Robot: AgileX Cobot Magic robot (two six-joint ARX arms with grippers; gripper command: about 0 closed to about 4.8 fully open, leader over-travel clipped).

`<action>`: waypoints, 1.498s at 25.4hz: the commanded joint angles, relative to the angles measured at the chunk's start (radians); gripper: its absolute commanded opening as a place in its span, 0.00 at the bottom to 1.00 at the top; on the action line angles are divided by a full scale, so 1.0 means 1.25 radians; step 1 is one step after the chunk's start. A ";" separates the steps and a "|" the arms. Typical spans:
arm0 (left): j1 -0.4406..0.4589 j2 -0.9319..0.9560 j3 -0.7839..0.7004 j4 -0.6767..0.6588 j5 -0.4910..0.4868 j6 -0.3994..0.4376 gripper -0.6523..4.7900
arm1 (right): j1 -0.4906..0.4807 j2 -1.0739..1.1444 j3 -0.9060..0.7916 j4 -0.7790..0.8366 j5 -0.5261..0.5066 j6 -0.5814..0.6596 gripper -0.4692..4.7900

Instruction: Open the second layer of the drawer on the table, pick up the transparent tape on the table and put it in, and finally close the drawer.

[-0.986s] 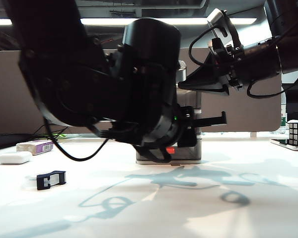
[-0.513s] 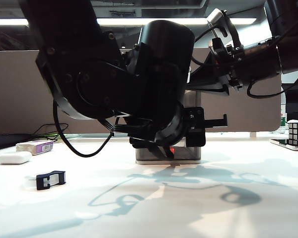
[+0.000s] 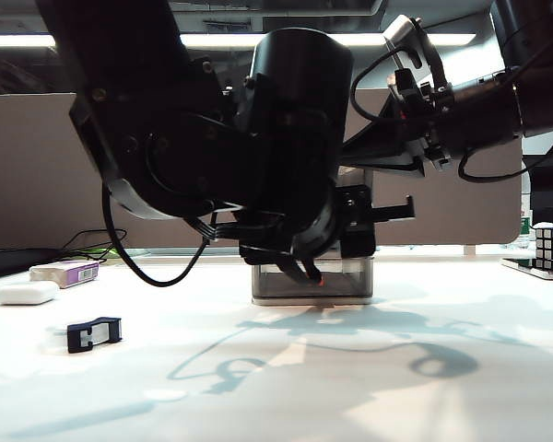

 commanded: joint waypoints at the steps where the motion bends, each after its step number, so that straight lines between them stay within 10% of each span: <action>1: 0.005 -0.002 0.002 0.014 -0.003 0.001 0.53 | 0.001 -0.003 0.003 0.004 -0.005 0.003 0.08; 15: 0.026 -0.001 0.006 0.023 0.007 -0.005 0.50 | 0.001 -0.003 0.003 0.004 -0.005 0.003 0.08; 18: 0.026 -0.001 0.006 0.023 0.043 -0.005 0.30 | 0.001 -0.003 0.003 0.003 -0.005 0.003 0.08; 38: 0.045 0.000 0.006 0.026 0.079 -0.008 0.26 | 0.001 -0.003 0.003 0.002 -0.005 0.003 0.08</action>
